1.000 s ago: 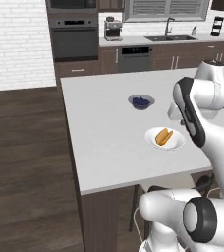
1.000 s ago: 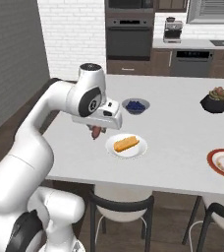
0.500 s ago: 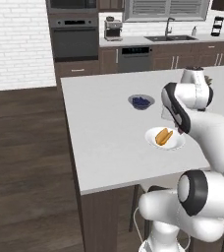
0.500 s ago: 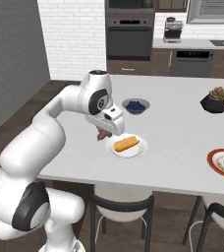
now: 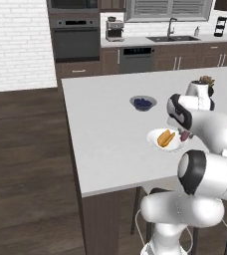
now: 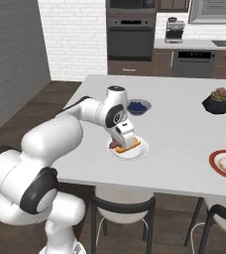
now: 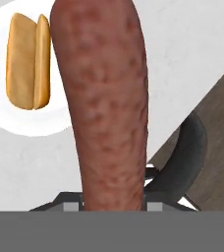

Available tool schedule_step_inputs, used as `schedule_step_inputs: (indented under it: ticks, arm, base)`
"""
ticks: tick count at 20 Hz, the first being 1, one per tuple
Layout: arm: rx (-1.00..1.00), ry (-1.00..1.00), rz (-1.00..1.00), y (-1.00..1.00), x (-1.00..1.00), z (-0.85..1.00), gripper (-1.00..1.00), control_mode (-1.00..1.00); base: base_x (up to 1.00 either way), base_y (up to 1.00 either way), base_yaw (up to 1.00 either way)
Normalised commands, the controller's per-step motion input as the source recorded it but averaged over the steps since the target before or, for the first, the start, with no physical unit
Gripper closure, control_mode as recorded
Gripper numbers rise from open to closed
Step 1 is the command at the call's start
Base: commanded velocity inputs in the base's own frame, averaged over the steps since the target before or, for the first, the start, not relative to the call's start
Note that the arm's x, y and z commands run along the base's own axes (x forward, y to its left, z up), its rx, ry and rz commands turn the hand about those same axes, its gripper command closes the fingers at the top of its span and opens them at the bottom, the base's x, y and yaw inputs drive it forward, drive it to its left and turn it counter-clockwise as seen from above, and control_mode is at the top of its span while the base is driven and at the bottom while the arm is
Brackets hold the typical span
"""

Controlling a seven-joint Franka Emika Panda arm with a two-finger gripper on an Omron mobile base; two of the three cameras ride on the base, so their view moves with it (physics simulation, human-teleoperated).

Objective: Place one bun and one sausage from the bowl on each plate.

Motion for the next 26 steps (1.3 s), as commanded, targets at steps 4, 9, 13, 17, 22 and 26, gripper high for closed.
schedule_step_inputs:
  ticks: [4, 9, 13, 17, 22, 26]
  arm:
    - [0.02, 0.00, -0.10, -0.09, 0.37, -0.51, 1.00, -1.00]
    - [0.00, -0.03, -0.04, -0.05, 0.42, -0.39, 1.00, -1.00]
    - [0.00, -0.03, -0.01, -0.15, 0.15, -0.30, 1.00, -1.00]
    - [0.00, -0.01, 0.00, -0.13, 0.13, -0.35, 1.00, -1.00]
    - [0.00, -0.03, 0.00, -0.02, 0.44, -0.29, 1.00, -1.00]
    - [0.00, -0.01, 0.00, 0.00, 0.54, -0.24, 1.00, -1.00]
  base:
    - [0.00, 0.00, 0.00]
    - [0.00, 0.00, 0.00]
    - [0.00, 0.00, 0.00]
    - [0.00, 0.00, 0.00]
    - [0.00, 0.00, 0.00]
    - [0.00, 0.00, 0.00]
